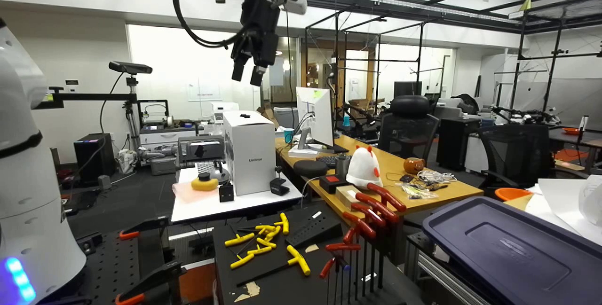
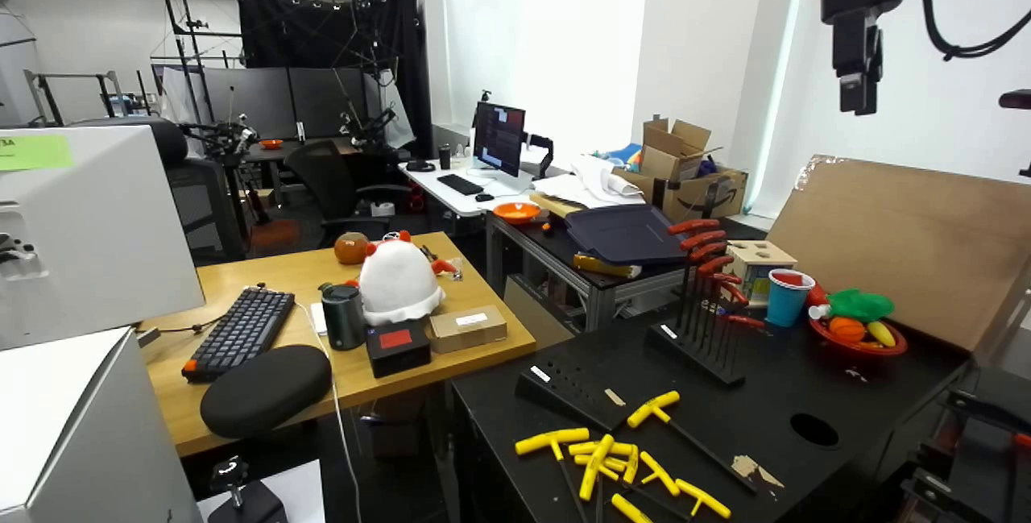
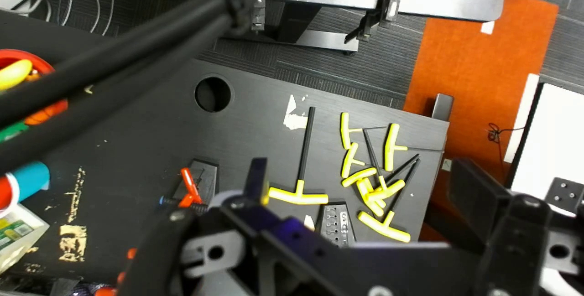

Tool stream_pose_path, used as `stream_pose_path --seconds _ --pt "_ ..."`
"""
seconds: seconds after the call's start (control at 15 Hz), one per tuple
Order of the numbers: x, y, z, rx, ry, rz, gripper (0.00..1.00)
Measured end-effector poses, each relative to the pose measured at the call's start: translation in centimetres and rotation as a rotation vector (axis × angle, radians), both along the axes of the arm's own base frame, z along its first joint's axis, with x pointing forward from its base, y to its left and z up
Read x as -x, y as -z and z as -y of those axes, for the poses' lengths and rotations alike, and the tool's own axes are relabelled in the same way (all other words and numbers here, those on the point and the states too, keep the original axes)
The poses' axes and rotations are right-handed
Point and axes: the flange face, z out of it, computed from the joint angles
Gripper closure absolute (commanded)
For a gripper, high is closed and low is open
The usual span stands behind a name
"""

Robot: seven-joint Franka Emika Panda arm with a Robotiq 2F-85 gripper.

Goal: Put one of the yellow screwdrivers in the black panel

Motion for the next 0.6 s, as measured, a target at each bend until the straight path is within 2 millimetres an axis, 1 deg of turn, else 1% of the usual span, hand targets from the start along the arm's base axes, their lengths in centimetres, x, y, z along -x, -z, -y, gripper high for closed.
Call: stream_pose_path --seconds 0.13,0.33,0.6 --pt "-2.1 3.1 -0.3 -0.021 0.014 -0.009 0.00" --pt "-5.0 8.4 -0.7 -0.055 0.045 -0.027 0.00" --pt "-8.0 15.4 -1.3 -0.101 0.101 -0.069 0.00"
